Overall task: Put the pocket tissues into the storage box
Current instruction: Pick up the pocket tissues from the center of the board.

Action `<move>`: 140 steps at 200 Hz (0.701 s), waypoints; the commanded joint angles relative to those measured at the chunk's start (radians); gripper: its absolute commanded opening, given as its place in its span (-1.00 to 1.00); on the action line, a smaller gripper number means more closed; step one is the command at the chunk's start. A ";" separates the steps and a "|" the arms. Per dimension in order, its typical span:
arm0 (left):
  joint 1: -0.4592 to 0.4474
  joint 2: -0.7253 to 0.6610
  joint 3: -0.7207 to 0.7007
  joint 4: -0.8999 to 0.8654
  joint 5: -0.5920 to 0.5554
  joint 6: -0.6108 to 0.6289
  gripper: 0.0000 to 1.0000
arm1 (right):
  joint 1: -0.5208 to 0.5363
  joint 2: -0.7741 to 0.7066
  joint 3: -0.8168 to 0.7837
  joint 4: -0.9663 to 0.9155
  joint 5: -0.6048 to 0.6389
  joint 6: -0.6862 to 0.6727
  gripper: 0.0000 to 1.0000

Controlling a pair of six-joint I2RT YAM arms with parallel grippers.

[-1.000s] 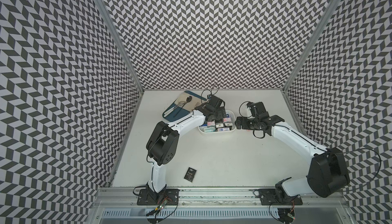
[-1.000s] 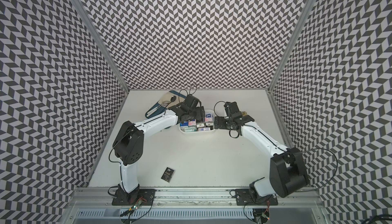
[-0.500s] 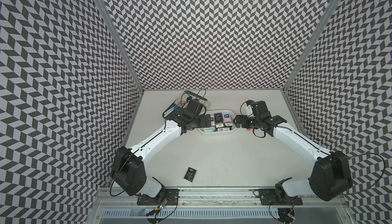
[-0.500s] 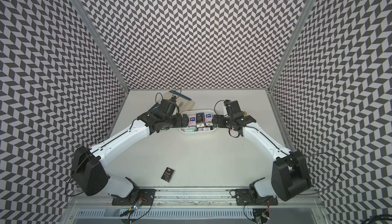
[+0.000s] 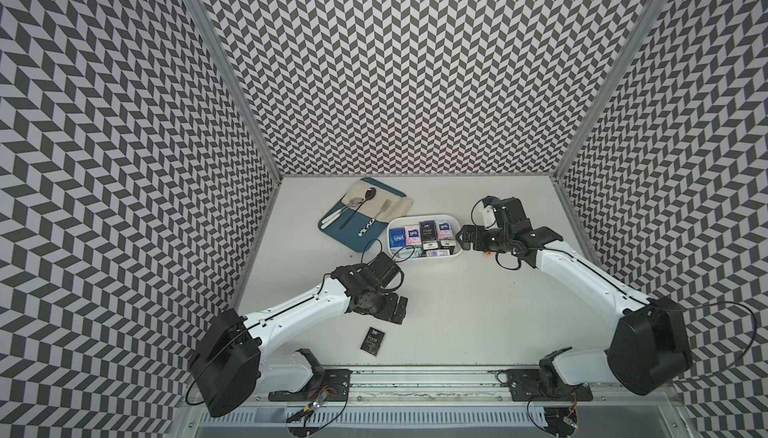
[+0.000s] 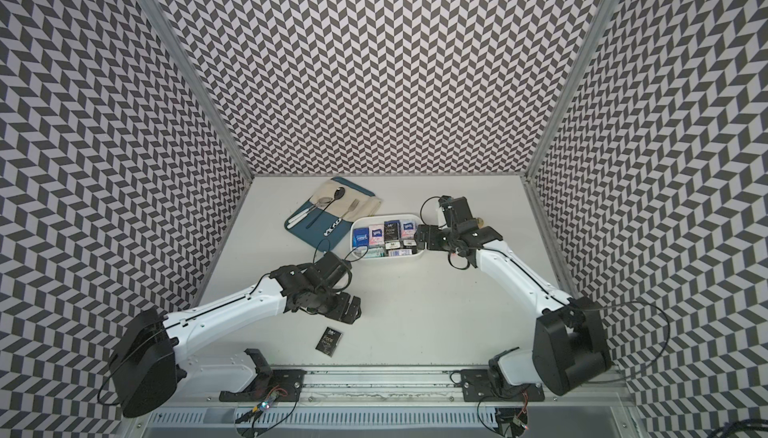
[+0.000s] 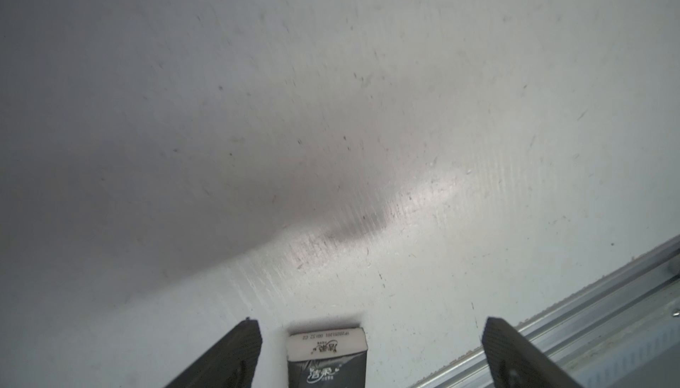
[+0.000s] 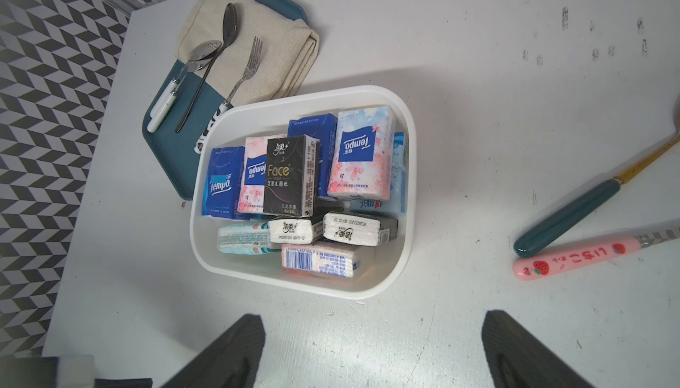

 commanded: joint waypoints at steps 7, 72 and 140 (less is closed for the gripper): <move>-0.013 0.049 0.011 -0.040 -0.031 0.009 0.99 | -0.003 -0.031 0.013 0.006 0.016 0.004 0.95; -0.014 0.030 -0.043 -0.132 -0.019 -0.034 0.97 | -0.003 -0.036 0.024 -0.014 0.037 0.001 0.95; -0.030 0.105 -0.035 -0.183 0.037 -0.017 0.75 | -0.004 -0.023 0.052 -0.034 0.061 -0.005 0.95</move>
